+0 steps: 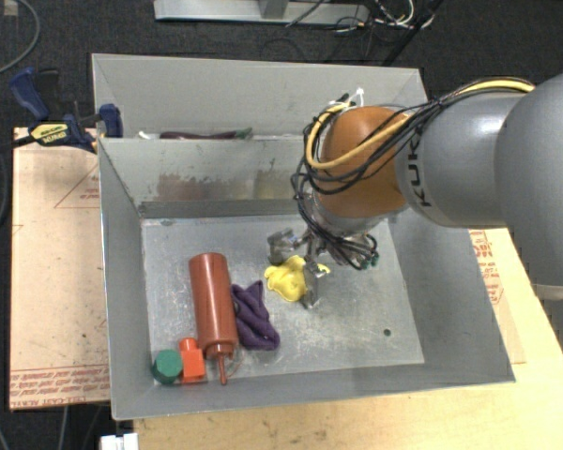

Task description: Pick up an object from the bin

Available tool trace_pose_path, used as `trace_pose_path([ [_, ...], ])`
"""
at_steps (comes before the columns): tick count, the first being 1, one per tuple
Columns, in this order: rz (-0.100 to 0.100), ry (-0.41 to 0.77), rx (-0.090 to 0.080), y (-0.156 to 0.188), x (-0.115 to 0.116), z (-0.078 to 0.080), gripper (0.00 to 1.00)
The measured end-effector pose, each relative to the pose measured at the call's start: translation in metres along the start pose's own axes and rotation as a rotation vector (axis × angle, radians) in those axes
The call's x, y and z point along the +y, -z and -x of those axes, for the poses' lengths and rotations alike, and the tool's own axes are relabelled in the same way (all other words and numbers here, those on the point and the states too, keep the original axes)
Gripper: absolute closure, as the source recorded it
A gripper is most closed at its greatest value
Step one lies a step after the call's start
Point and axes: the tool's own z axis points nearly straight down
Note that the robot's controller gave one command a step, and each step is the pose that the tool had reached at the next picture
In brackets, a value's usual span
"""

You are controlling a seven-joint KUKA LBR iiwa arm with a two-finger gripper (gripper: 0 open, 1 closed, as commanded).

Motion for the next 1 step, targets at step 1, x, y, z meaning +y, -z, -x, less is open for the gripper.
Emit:
trace_pose_path([
  [1,0.000,0.000,0.000,0.0000,0.0000,0.0000,1.00],
])
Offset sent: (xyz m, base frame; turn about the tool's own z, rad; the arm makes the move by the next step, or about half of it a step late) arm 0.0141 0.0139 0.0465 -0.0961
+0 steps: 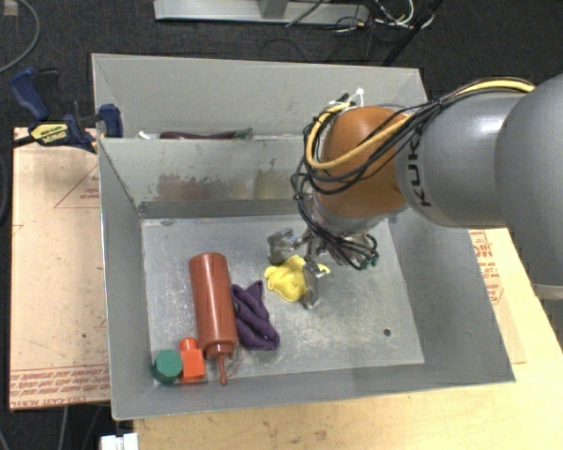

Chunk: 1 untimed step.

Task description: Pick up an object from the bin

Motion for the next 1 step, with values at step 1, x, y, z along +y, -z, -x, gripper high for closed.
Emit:
trace_pose_path([
  [1,0.000,0.093,-0.004,0.0464,0.0059,0.0206,1.00],
])
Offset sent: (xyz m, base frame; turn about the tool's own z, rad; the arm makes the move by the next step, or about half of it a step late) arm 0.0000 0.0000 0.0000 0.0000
